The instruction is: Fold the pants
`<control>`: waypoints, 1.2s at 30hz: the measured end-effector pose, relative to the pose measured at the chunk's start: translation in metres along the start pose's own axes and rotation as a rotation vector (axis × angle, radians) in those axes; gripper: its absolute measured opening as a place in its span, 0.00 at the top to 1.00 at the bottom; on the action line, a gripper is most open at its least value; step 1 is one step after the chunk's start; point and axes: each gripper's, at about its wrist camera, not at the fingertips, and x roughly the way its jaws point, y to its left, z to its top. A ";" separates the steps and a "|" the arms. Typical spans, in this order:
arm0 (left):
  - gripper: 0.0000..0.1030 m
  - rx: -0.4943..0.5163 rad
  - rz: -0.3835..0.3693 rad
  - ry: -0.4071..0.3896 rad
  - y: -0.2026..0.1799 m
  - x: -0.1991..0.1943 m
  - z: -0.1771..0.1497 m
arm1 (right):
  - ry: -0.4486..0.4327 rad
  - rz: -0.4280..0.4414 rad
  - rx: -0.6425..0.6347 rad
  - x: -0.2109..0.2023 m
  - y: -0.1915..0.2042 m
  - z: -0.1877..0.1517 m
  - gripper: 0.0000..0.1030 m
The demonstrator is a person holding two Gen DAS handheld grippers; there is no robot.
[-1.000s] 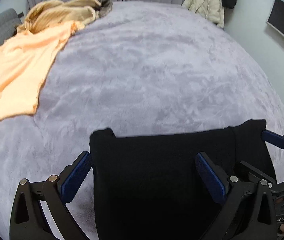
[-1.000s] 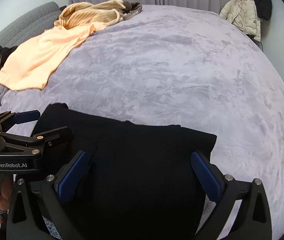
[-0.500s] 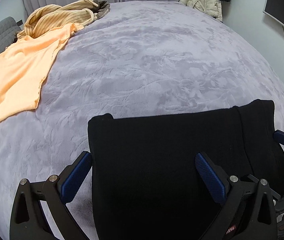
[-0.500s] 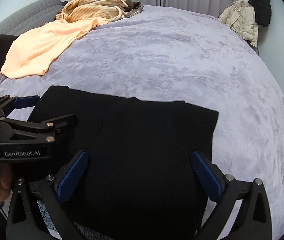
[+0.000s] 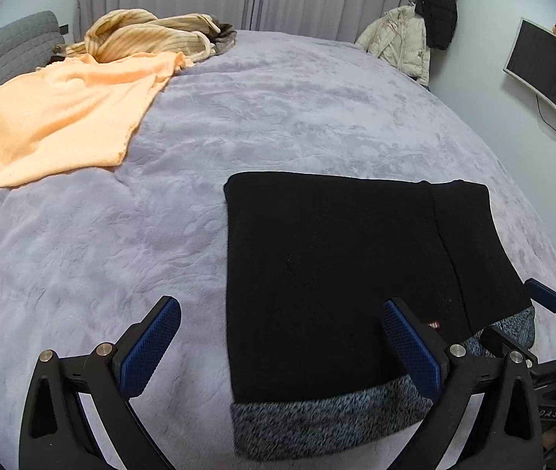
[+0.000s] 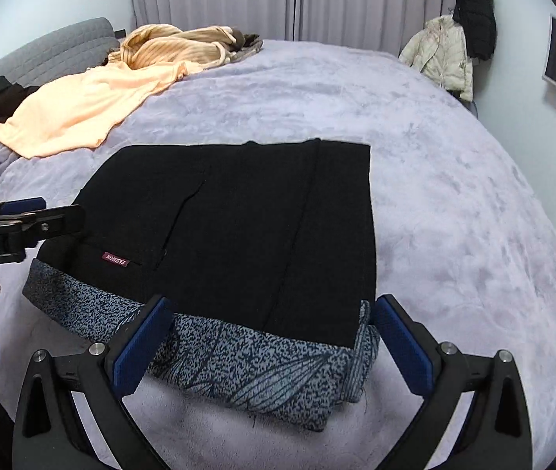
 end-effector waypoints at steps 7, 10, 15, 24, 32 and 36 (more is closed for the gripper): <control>0.00 0.022 0.005 0.083 0.004 0.017 -0.030 | 0.082 -0.024 -0.025 0.019 0.007 -0.011 0.00; 0.00 0.014 0.000 0.025 0.005 0.000 -0.019 | -0.042 -0.036 -0.030 -0.011 0.004 0.007 0.00; 0.00 0.001 0.023 0.082 0.001 0.020 -0.017 | -0.028 -0.018 -0.042 0.012 0.006 0.072 0.00; 0.00 0.013 0.030 0.087 -0.002 0.023 -0.019 | 0.217 0.004 -0.009 0.102 0.001 0.093 0.00; 0.00 -0.005 0.054 0.034 0.008 0.016 0.034 | 0.055 0.018 0.035 0.020 0.001 0.043 0.00; 0.00 -0.040 0.126 0.098 0.020 0.059 0.060 | 0.042 0.014 0.030 0.004 0.010 0.017 0.00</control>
